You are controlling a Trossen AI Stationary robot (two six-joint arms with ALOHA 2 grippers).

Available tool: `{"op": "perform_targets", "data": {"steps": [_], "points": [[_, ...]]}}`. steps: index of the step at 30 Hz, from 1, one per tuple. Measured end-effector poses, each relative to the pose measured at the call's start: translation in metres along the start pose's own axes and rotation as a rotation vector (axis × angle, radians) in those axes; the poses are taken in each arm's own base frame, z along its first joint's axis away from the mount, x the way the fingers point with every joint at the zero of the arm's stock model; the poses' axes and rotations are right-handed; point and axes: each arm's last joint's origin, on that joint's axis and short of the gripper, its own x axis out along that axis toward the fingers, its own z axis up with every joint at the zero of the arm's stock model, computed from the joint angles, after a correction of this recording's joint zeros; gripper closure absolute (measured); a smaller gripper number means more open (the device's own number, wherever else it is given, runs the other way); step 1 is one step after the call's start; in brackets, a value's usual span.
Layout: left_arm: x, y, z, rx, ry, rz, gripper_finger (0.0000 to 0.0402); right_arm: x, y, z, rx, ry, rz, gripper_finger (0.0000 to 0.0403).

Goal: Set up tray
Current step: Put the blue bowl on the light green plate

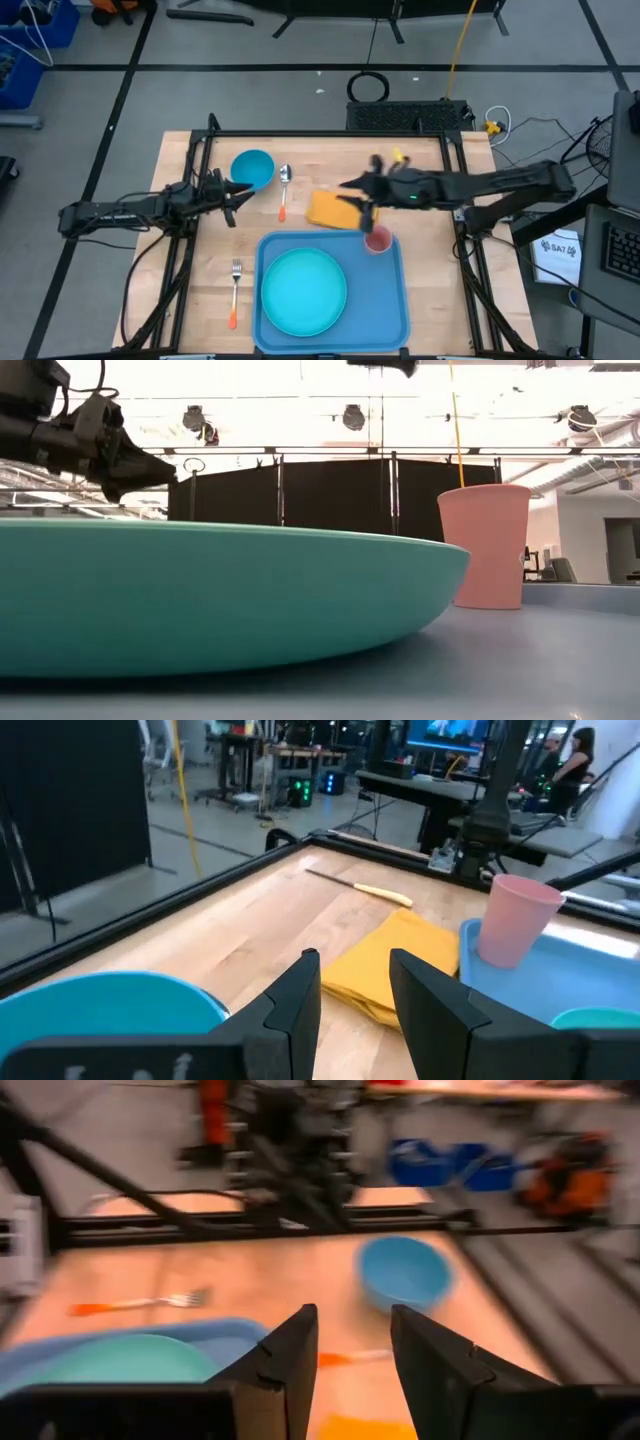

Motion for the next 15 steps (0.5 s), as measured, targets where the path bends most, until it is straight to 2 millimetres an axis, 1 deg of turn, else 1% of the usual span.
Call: {"op": "perform_targets", "data": {"steps": [2, 4, 8, 11, 15], "points": [[-0.002, -0.001, 0.013, 0.005, 0.050, 0.031, 0.0275, -0.018, -0.007, -0.013, 0.002, -0.019, -0.090, 0.0283], [-0.003, 0.000, 0.026, 0.027, 0.128, 0.109, 0.0275, -0.033, -0.015, -0.026, 0.008, -0.030, -0.173, 0.0283], [-0.004, 0.001, 0.054, 0.027, 0.234, 0.248, 0.0275, -0.051, -0.026, -0.049, 0.023, -0.081, -0.262, 0.0283], [0.003, 0.003, 0.062, -0.029, 0.348, 0.296, 0.0275, -0.063, -0.031, -0.059, -0.015, -0.114, -0.319, 0.0284], [0.017, 0.009, 0.064, -0.114, 0.502, 0.392, 0.0275, -0.075, -0.040, -0.069, -0.123, -0.092, -0.516, 0.0284]]}}
